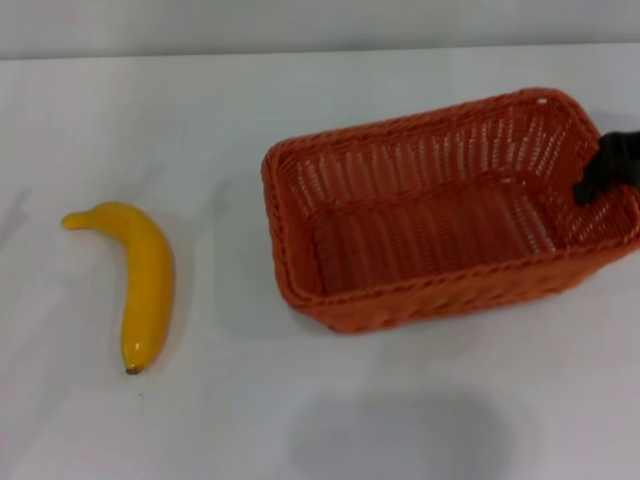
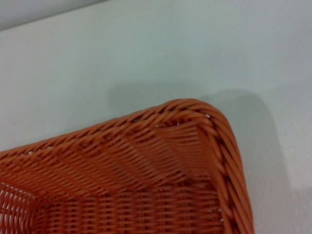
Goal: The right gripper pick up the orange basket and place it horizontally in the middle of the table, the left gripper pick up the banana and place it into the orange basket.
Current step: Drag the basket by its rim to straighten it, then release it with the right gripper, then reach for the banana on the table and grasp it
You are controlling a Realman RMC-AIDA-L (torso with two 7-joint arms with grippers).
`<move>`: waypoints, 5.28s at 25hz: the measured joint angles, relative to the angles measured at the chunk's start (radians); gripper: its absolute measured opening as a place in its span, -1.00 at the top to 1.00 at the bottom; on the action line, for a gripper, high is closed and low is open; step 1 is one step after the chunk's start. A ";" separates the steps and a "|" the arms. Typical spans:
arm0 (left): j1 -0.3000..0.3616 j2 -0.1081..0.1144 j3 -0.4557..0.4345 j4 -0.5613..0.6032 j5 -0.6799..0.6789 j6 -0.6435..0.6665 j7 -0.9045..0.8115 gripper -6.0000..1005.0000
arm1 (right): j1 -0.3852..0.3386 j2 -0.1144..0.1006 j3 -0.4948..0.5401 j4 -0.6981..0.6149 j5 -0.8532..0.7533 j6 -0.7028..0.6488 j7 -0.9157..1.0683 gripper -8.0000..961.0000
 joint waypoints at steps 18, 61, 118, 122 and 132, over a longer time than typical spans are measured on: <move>0.008 0.000 0.001 -0.050 -0.008 -0.002 -0.025 -0.71 | -0.236 0.005 -0.115 -0.160 0.262 -0.017 0.018 0.68; -0.031 -0.018 0.002 -0.062 -0.010 0.000 -0.023 -0.69 | -0.257 -0.103 -0.124 0.140 0.464 -0.069 -0.167 0.37; -0.054 -0.025 0.001 -0.075 -0.027 0.054 -0.031 -0.65 | -0.062 -0.154 -0.071 -0.147 0.163 0.026 -0.224 0.42; -0.050 -0.024 0.001 -0.075 -0.027 0.053 -0.055 -0.65 | -0.130 -0.124 0.043 -0.280 0.231 -0.036 -0.354 0.41; -0.015 -0.027 0.007 -0.126 -0.017 0.026 -0.167 -0.65 | -0.389 -0.075 0.185 -0.193 0.675 -0.358 -0.872 0.29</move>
